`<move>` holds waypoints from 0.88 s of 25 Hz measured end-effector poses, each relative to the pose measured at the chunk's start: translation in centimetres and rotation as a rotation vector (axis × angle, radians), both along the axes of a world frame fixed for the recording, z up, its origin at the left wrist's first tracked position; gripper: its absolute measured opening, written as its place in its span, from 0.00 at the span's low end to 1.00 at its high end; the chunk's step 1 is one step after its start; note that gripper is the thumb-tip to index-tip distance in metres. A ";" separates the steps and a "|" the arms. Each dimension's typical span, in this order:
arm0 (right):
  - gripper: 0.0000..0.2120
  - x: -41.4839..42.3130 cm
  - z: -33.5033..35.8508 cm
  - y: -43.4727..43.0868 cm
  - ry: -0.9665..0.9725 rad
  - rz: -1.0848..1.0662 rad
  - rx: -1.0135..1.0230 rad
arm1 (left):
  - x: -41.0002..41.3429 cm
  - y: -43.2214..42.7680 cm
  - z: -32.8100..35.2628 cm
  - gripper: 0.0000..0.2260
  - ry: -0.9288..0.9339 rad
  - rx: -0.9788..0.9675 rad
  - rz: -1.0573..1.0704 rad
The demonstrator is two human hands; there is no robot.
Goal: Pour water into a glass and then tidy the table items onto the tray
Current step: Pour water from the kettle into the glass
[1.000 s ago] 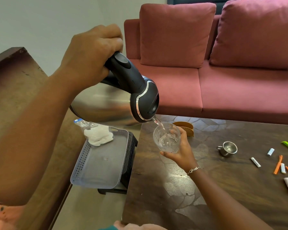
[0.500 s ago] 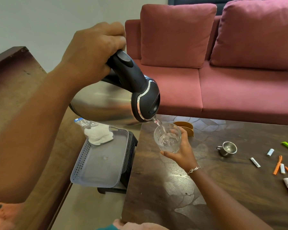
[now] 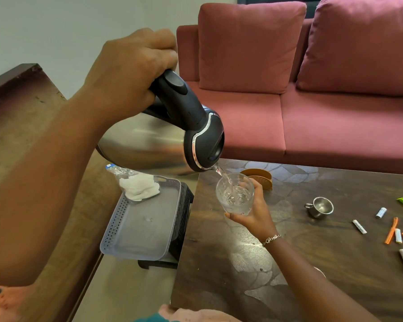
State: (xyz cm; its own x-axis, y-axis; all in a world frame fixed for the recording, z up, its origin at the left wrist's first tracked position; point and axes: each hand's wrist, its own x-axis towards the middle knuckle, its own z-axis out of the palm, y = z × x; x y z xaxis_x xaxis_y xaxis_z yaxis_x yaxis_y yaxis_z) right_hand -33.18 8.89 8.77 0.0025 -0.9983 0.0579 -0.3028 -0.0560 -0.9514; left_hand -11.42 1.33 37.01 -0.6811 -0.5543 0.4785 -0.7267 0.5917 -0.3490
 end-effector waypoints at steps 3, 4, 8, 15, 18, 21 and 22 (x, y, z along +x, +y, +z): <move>0.44 -0.1 0.0 0.0 -0.018 0.006 0.004 | -0.1 -0.1 0.0 0.08 0.007 0.009 0.004; 0.44 -0.1 0.0 0.0 -0.022 0.005 0.009 | -0.1 0.0 0.0 0.08 0.004 0.015 0.002; 0.44 -0.3 -0.1 0.1 -0.029 -0.004 0.018 | -0.2 0.0 0.0 0.08 0.003 0.016 -0.011; 0.43 -0.5 -0.5 0.1 -0.018 -0.011 0.001 | -0.5 0.3 0.1 0.08 -0.014 0.050 -0.004; 0.44 -0.4 -0.5 0.2 -0.024 -0.010 0.003 | -0.4 0.4 0.3 0.08 -0.024 0.045 0.009; 0.43 -0.2 -0.5 0.3 -0.030 -0.010 0.011 | -0.3 0.4 0.5 0.07 -0.034 0.036 0.005; 0.43 -0.1 -0.5 0.3 -0.029 -0.006 0.011 | -0.3 0.4 0.5 0.07 -0.037 0.034 -0.002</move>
